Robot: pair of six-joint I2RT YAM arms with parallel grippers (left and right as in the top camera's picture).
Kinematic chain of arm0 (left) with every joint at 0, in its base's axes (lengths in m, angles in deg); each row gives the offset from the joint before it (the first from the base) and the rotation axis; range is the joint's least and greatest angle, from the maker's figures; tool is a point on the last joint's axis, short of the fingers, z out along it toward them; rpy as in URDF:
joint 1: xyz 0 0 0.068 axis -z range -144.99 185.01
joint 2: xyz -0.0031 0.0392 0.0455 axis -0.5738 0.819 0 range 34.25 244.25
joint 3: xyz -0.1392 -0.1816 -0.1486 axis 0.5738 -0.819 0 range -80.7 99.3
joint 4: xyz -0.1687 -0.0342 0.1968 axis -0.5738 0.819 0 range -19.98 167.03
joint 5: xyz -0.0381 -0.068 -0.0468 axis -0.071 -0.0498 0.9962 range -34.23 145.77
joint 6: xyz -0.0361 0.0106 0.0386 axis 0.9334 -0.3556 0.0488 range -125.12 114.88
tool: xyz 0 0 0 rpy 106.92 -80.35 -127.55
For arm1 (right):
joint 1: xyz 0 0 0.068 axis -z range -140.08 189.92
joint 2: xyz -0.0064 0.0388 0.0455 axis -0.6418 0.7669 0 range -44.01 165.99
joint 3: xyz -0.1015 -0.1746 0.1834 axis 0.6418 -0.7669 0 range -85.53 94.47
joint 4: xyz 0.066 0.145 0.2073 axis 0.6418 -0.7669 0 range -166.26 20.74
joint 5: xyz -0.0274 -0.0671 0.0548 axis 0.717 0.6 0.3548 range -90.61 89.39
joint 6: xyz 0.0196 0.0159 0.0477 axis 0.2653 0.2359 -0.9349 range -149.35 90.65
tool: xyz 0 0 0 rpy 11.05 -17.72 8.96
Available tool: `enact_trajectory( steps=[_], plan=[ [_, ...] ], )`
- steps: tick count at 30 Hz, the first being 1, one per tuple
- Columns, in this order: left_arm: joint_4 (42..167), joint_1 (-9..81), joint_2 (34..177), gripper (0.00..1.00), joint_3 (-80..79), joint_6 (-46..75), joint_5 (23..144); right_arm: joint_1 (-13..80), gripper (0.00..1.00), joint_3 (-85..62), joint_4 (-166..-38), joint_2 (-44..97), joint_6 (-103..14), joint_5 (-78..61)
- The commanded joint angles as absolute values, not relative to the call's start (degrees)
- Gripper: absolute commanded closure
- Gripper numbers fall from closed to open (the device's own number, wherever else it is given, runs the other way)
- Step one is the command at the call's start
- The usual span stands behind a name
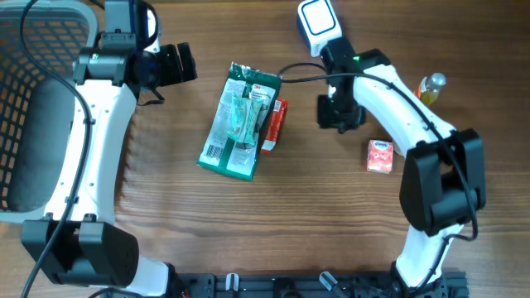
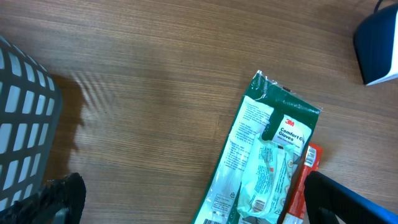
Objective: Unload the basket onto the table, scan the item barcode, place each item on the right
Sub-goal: 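Swing the right gripper left toward the red snack stick, then lower the right gripper and grasp the red snack stick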
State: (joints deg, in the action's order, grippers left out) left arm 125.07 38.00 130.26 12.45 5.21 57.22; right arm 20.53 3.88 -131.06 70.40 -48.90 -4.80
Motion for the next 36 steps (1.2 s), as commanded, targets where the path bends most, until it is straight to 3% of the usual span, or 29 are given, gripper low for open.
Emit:
enact_trajectory(
  steps=[1, 3, 5, 6, 8, 10, 11, 15, 25, 36],
  plan=[
    [124.94, 37.78, 130.61, 0.0, 12.51, 4.68, 57.7, 16.31, 0.64, 3.66, -126.25, 68.57, -51.06, -16.16],
    [124.94, 37.78, 130.61, 0.0, 12.51, 4.68, 57.68, 13.51, 0.64, 2.85, -122.58, 68.94, -54.34, -16.16],
    [124.94, 37.78, 130.61, 0.0, 12.51, 4.68, 57.68, 10.45, 0.52, 2.83, -120.09, 69.31, -61.62, -16.03],
    [124.96, 37.78, 130.61, 0.0, 12.51, 4.68, 57.68, 9.2, 0.54, 2.83, -119.26, 69.42, -64.09, -16.05],
    [124.94, 37.78, 130.61, 0.0, 12.51, 4.68, 57.68, 6.95, 0.68, 2.83, -117.23, 69.73, -67.21, -16.1],
    [124.94, 37.78, 130.61, 0.0, 12.51, 4.7, 57.68, 4.24, 0.94, 2.83, -114.71, 70.45, -67.54, -15.03],
    [124.94, 37.78, 130.61, 0.0, 12.51, 4.68, 57.68, 3.11, 0.96, 2.83, -114.28, 70.89, -69.18, -12.88],
    [124.94, 37.78, 130.61, 0.0, 12.51, 4.68, 57.68, 0.94, 0.96, 2.0, -113.56, 71.54, -71.78, -6.46],
    [124.94, 37.78, 130.61, 0.0, 12.51, 4.68, 57.68, 0.88, 0.96, -5.45, -104.27, 72.85, -74.84, -5.32],
    [124.94, 37.78, 130.61, 0.0, 12.51, 4.7, 57.68, 0.88, 0.96, -5.78, -103.81, 72.92, -76.26, -2.7]
  ],
)
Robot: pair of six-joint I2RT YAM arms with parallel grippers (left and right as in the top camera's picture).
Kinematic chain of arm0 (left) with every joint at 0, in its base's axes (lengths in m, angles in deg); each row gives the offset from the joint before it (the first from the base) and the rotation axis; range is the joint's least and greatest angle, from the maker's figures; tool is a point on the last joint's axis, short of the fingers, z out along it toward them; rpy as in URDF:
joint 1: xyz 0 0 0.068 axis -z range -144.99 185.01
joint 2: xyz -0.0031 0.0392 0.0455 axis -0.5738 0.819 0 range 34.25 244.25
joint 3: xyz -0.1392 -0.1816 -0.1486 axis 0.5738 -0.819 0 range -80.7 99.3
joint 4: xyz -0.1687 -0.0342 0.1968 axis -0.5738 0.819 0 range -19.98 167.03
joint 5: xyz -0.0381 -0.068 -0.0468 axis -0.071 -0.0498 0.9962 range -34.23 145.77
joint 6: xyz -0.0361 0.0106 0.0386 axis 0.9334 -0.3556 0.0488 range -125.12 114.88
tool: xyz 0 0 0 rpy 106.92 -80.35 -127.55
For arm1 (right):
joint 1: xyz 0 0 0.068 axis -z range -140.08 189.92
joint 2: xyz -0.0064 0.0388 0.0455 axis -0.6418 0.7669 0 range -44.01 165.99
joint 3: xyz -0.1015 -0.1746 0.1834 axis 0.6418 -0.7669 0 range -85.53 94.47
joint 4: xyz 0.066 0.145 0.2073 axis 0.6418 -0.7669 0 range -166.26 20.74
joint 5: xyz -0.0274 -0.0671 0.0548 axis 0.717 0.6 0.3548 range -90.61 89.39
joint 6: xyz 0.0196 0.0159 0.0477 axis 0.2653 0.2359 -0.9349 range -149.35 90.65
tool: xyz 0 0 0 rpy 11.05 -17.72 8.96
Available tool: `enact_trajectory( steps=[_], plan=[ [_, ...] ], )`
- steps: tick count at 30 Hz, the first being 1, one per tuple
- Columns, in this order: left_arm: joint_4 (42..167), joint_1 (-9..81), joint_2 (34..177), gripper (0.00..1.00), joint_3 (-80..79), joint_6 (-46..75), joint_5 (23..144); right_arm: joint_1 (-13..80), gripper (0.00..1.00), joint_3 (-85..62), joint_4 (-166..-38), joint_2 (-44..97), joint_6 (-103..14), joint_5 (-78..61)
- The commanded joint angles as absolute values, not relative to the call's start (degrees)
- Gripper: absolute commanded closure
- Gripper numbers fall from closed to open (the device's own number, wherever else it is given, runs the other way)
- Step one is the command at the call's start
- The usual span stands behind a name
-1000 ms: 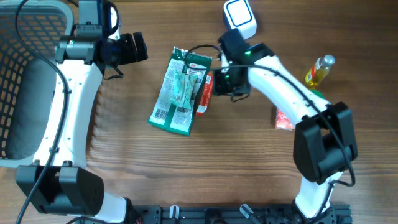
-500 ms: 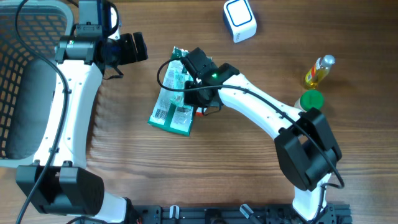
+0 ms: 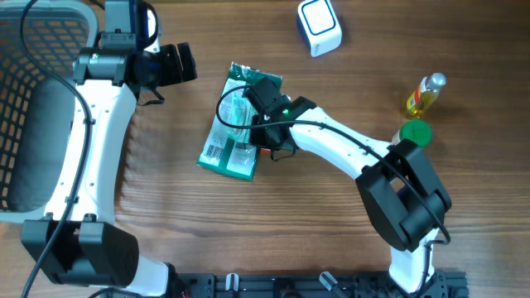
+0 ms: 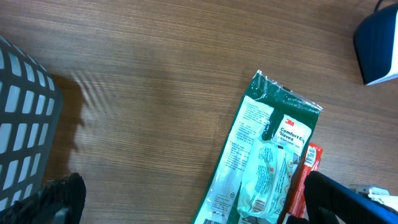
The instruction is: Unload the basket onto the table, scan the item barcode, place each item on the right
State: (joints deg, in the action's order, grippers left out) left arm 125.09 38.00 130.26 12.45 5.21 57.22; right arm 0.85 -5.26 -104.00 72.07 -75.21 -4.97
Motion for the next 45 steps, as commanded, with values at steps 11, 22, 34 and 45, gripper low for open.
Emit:
enact_trajectory(
  steps=[11, 22, 34, 45],
  plan=[
    [124.94, 37.78, 130.61, 0.0, 12.51, 4.68, 57.68, 0.88, 0.96, -5.78, -103.35, 72.92, -77.51, -1.41],
    [124.94, 37.78, 130.61, 0.0, 12.51, 4.68, 57.68, 0.88, 0.96, -6.46, -102.45, 72.92, -77.53, -0.38],
    [124.96, 37.78, 130.61, 0.0, 12.51, 4.68, 57.68, 0.96, 0.96, -9.26, -102.26, 73.53, -77.31, -0.62],
    [124.94, 37.78, 130.61, 0.0, 12.51, 4.68, 57.68, 5.97, 0.96, -7.46, -120.66, 70.01, -60.33, -1.1]
  ],
)
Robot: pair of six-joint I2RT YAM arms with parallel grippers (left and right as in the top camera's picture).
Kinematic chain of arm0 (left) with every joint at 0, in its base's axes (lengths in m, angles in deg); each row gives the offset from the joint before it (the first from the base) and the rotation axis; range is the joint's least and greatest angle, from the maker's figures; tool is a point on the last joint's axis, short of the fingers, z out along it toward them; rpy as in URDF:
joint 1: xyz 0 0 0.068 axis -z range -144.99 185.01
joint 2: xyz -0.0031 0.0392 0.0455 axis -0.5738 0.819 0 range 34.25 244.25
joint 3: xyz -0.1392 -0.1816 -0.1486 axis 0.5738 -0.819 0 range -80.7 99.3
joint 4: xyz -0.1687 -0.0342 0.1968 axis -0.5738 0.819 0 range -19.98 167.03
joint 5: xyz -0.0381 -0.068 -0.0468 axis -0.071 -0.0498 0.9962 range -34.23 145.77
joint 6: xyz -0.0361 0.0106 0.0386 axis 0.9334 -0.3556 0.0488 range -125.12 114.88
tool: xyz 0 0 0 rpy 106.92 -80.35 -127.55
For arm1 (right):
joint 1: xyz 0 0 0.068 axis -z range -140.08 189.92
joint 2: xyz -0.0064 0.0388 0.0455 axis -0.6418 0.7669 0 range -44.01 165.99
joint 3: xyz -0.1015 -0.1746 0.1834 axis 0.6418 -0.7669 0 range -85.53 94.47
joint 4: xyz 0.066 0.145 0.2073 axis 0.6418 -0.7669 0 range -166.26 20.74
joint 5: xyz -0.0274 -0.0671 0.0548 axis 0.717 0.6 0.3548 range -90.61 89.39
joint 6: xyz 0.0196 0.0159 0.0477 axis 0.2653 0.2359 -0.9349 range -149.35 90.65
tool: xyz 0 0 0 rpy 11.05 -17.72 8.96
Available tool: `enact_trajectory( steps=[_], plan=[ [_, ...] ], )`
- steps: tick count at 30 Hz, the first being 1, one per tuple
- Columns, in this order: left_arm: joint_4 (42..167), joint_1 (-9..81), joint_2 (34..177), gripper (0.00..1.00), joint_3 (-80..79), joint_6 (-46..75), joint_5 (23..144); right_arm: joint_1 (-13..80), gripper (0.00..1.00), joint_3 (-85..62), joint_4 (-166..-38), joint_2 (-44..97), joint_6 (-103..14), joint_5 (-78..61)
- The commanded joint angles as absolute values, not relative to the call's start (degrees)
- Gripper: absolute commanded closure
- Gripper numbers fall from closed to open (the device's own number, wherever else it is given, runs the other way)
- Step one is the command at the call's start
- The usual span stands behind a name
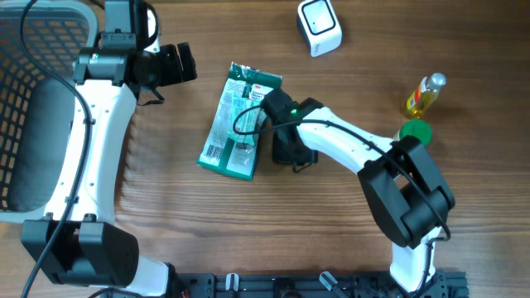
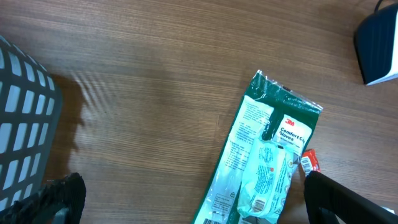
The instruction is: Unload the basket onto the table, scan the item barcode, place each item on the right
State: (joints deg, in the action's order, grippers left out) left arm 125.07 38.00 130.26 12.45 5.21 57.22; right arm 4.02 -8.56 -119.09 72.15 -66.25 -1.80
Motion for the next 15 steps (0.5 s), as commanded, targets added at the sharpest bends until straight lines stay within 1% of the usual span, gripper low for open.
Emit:
enact_trajectory(
  steps=[1, 4, 6, 7, 10, 14, 15],
  plan=[
    [124.96, 37.78, 130.61, 0.0, 12.51, 4.68, 57.68, 6.89, 0.96, -6.94, -121.03, 69.14, -59.82, -1.82],
    [124.94, 37.78, 130.61, 0.0, 12.51, 4.68, 57.68, 8.83, 0.95, -6.68, -119.37, 66.38, -56.09, -5.28],
    [124.94, 37.78, 130.61, 0.0, 12.51, 4.68, 57.68, 9.51, 0.93, -6.65, -118.34, 65.86, -56.11, -5.1],
    [124.94, 37.78, 130.61, 0.0, 12.51, 4.68, 57.68, 9.73, 0.9, -6.68, -117.47, 65.88, -56.15, -4.88],
    [124.94, 37.78, 130.61, 0.0, 12.51, 4.68, 57.68, 9.79, 0.83, -8.08, -111.96, 66.32, -56.5, -3.62],
    [124.96, 37.78, 130.61, 0.0, 12.51, 4.68, 57.68, 9.79, 0.83, -10.41, -107.3, 66.36, -58.23, -3.35],
    [124.94, 37.78, 130.61, 0.0, 12.51, 4.68, 57.7, 9.79, 0.81, -11.05, -106.21, 66.36, -58.27, -3.16]
  ],
)
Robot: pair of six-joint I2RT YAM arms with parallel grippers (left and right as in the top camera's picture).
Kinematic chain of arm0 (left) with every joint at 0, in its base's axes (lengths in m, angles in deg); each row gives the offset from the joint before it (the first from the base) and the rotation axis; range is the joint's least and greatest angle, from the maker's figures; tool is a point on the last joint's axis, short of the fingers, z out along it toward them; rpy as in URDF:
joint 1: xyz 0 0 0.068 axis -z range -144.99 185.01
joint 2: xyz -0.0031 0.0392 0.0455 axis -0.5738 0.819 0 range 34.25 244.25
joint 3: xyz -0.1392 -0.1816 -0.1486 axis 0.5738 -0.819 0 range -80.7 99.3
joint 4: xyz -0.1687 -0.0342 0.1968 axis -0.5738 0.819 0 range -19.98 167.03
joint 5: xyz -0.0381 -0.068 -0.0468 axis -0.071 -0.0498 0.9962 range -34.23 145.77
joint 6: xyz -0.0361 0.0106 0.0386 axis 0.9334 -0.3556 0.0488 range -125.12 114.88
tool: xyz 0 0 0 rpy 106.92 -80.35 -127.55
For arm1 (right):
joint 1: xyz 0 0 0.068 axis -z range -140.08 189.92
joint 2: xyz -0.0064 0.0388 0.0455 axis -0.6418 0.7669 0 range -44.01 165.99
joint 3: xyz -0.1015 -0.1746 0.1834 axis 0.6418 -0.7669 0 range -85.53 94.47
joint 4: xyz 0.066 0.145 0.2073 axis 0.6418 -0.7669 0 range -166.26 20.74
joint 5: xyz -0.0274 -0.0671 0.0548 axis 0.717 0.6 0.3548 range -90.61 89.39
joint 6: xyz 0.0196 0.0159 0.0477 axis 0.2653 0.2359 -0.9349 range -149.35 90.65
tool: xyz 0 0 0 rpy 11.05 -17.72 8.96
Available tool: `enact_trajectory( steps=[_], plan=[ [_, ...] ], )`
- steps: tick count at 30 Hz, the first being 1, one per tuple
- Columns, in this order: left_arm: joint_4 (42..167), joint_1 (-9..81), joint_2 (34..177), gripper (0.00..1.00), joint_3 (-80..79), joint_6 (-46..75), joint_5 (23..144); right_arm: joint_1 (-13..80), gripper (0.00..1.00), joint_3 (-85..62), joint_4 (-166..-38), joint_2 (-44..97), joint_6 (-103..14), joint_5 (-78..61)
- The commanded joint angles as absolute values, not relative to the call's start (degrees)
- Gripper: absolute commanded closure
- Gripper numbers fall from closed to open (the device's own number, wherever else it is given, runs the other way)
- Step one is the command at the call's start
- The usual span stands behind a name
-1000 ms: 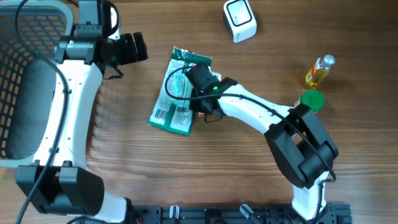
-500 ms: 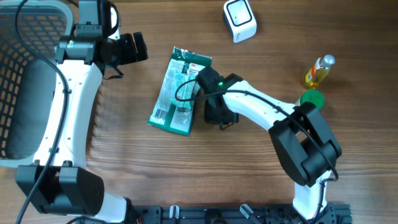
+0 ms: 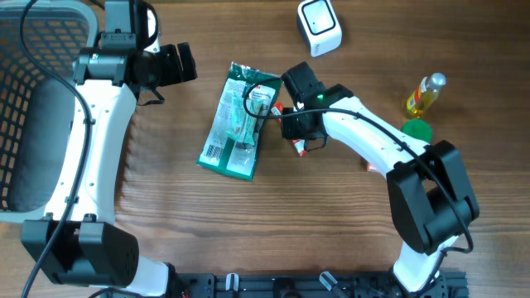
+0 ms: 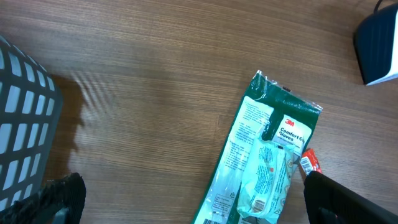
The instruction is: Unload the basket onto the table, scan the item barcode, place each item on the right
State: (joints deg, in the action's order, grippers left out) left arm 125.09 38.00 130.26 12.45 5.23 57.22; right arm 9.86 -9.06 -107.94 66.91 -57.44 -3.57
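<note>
A small red box (image 3: 303, 148) shows its ends on either side of my right gripper (image 3: 296, 131), which is shut on it just right of the green glove packet (image 3: 236, 122). One end with a white label peeks into the left wrist view as the red box (image 4: 310, 163). The white and blue scanner (image 3: 319, 26) stands at the far edge; its corner shows as the scanner (image 4: 378, 46). My left gripper (image 3: 178, 64) hangs open at the far left, above bare wood, its fingers (image 4: 62, 198) wide apart beside the packet (image 4: 264, 165).
A grey mesh basket (image 3: 33, 99) fills the left side, its wall showing as the basket (image 4: 25, 130). A yellow bottle (image 3: 424, 93) and a green cap (image 3: 414, 131) stand at the right. A pink box is almost hidden under the right arm.
My right gripper has shifted up and to the right, away from the packet, with the red box in it, turned at an angle. The left arm has not moved.
At first the red box lay against the packet's right edge with my right gripper off to its right. Then the gripper was over the packet and box, then down beside the packet's edge. Now it holds the box apart from the packet.
</note>
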Motion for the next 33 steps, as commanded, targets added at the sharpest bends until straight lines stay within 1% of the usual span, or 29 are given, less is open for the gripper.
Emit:
enact_trajectory(
  steps=[1, 3, 6, 7, 9, 12, 15, 17, 20, 21, 23, 24, 25, 26, 28, 30, 33],
  plan=[
    [124.94, 37.78, 130.61, 0.0, 12.51, 4.68, 57.68, 9.79, 0.78, -12.12, -104.68, 66.36, -58.25, -2.94],
    [124.94, 37.78, 130.61, 0.0, 12.51, 4.68, 57.68, 9.79, 0.78, -14.57, -101.58, 66.38, -58.86, -1.41],
    [124.94, 37.78, 130.61, 0.0, 12.51, 4.68, 57.68, 9.79, 0.78, -18.37, -99.48, 66.38, -62.73, 3.77],
    [124.96, 37.78, 130.61, 0.0, 12.51, 4.7, 57.68, 9.79, 0.86, -18.83, -99.92, 66.38, -62.71, 3.62],
    [124.94, 37.78, 130.61, 0.0, 12.51, 4.68, 57.68, 9.79, 0.96, -18.85, -102.58, 66.36, -62.73, 3.64],
    [124.94, 37.78, 130.61, 0.0, 12.51, 4.68, 57.68, 9.79, 0.96, -18.61, -105.36, 66.16, -60.81, 0.76],
    [124.94, 37.78, 130.61, 0.0, 12.51, 4.68, 57.68, 9.79, 0.96, -16.97, -109.77, 64.61, -55.21, 0.6],
    [124.94, 37.78, 130.61, 0.0, 12.51, 4.7, 57.68, 9.79, 0.96, -16.62, -111.7, 62.95, -48.9, -0.18],
    [124.96, 37.78, 130.61, 0.0, 12.51, 4.68, 57.68, 9.79, 0.96, -16.6, -114.41, 60.2, -39.26, -4.93],
    [124.94, 37.78, 130.61, 0.0, 12.51, 4.68, 57.68, 9.79, 0.96, -16.6, -115.06, 59.21, -38.38, -5.43],
    [124.94, 37.78, 130.61, 0.0, 12.51, 4.68, 57.68, 9.79, 0.95, -16.49, -115.24, 56.9, -40.53, -5.36],
    [124.94, 37.78, 130.61, 0.0, 12.51, 4.68, 57.68, 9.79, 0.94, -16.51, -115.13, 55.74, -42.16, -5.34],
    [124.94, 37.78, 130.61, 0.0, 12.51, 4.68, 57.68, 9.95, 0.89, -16.49, -115.11, 54.56, -44.2, -5.15],
    [124.94, 37.78, 130.61, 0.0, 12.51, 4.7, 57.68, 10.38, 0.76, -16.51, -115.33, 53.14, -48.09, -4.51],
    [124.96, 37.78, 130.61, 0.0, 12.51, 4.68, 57.7, 11.3, 0.56, -16.51, -116.46, 52.02, -53.16, -4.53],
    [124.96, 37.78, 130.61, 0.0, 12.51, 4.68, 57.7, 12.79, 0.52, -16.6, -118.71, 52.07, -57.7, -4.56],
    [124.96, 37.78, 130.61, 0.0, 12.51, 4.68, 57.68, 13.82, 0.52, -18.37, -119.94, 52.2, -64.17, -5.52]
  ],
)
